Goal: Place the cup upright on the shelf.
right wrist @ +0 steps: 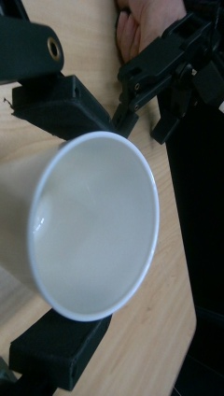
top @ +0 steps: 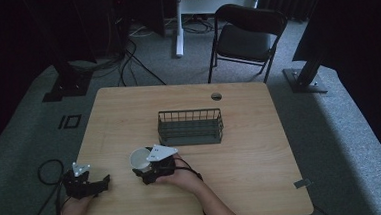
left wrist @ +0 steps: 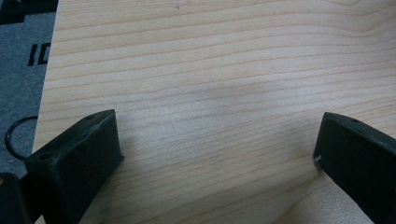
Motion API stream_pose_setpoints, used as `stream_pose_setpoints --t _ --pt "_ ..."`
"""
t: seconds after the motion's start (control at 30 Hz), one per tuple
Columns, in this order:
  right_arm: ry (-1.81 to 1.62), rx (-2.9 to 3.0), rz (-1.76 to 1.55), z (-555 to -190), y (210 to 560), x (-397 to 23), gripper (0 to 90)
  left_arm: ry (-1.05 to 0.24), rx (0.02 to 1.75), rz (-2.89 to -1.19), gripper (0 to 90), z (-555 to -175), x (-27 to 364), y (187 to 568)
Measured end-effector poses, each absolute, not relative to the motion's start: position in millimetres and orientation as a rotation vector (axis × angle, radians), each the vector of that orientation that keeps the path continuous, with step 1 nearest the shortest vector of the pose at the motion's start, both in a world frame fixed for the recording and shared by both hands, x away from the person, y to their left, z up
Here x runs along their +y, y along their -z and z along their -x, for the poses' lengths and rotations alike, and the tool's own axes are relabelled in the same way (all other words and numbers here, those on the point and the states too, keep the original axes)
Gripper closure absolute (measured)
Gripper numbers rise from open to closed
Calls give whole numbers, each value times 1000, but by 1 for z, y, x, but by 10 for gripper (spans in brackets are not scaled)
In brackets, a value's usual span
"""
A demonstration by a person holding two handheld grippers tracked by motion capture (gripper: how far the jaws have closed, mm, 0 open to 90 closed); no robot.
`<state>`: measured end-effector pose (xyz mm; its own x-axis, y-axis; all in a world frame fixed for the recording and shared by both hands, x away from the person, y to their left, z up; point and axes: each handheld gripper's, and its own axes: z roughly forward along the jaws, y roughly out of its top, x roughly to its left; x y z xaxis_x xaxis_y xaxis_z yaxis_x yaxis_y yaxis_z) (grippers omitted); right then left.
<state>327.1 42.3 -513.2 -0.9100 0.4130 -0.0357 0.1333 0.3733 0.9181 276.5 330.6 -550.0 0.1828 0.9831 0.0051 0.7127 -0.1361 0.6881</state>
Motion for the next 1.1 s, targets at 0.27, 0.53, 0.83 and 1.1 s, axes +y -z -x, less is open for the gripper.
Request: stream_pose_setpoints --t 0.27,0.53,0.83,1.1 --pt "-1548 2381 -528 -328 511 44 192 -639 1588 -1911 8 -277 330 550" --pt "-1556 2360 -534 -331 498 39 192 -640 1587 -1912 8 -277 331 550" --pt "-1563 2330 -507 -336 475 30 193 -639 1587 -1913 8 -277 331 550" --pt "-1575 2284 -523 -342 454 23 193 -639 1588 -1913 8 -277 331 550"
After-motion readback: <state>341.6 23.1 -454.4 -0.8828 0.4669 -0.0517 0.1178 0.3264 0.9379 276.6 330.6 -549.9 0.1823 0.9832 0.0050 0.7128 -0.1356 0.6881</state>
